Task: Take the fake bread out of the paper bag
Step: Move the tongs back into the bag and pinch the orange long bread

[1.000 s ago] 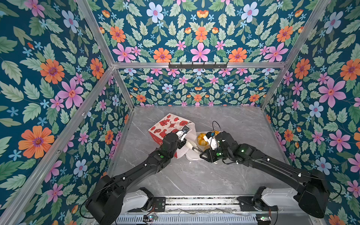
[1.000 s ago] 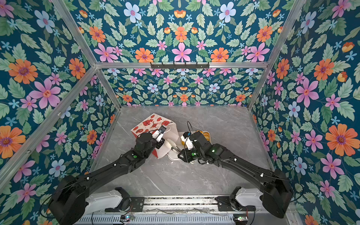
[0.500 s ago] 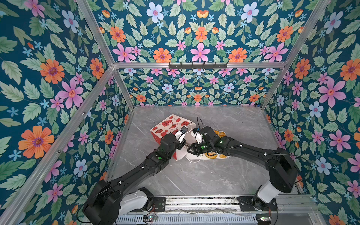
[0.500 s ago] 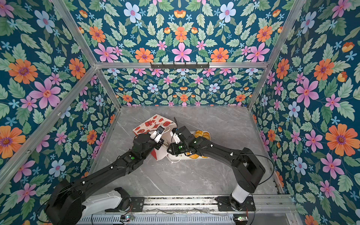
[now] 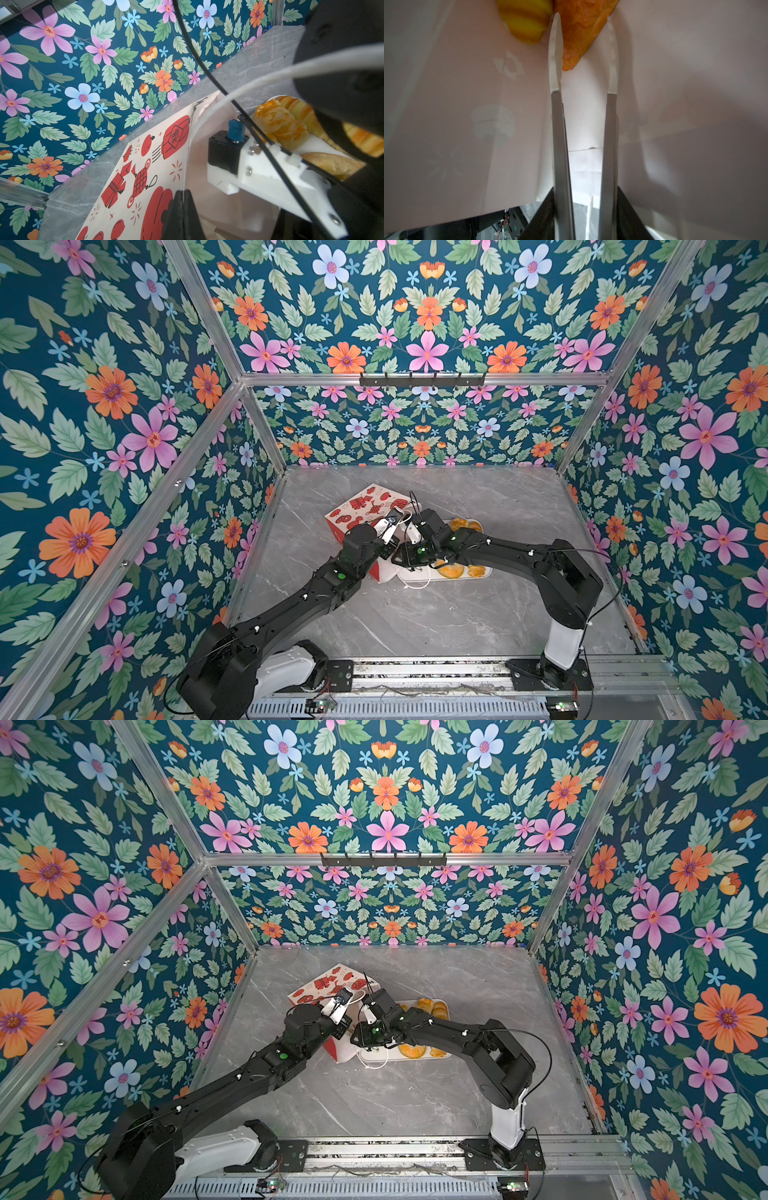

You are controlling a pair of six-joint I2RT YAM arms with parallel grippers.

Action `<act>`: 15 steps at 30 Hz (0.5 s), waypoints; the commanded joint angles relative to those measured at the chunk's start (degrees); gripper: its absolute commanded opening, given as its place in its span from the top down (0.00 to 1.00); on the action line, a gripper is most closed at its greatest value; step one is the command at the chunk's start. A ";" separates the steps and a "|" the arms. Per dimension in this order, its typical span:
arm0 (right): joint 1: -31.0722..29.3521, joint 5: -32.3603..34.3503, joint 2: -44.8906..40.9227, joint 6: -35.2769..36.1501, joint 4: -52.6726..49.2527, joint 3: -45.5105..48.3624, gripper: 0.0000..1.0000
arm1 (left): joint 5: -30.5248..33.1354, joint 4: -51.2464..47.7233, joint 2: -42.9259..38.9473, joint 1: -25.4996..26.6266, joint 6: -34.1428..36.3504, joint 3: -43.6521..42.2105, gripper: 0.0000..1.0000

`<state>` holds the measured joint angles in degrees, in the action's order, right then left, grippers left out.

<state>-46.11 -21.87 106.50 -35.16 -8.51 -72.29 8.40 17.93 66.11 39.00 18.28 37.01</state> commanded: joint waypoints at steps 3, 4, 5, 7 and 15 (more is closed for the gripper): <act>0.62 -2.56 1.01 -1.94 1.56 -1.60 0.59 | -1.10 1.49 -0.10 0.02 -0.62 0.43 1.00; 0.79 -3.33 1.29 -2.28 1.69 -1.86 0.59 | -1.24 1.49 -0.18 0.09 -0.62 0.41 1.00; 0.91 -3.92 1.75 -2.52 1.77 -2.12 0.59 | -1.37 1.49 -0.19 0.11 -0.70 0.36 1.00; 1.22 -5.56 2.58 -3.17 2.33 -2.82 0.59 | -1.55 1.58 -0.19 0.11 -0.79 0.25 1.00; 1.36 -7.31 5.60 -4.50 1.36 -6.07 0.61 | -2.32 1.66 0.47 0.11 -1.28 -0.01 1.00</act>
<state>-44.77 -27.73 111.57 -38.89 -8.32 -77.47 7.42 17.93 66.43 39.03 17.89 36.99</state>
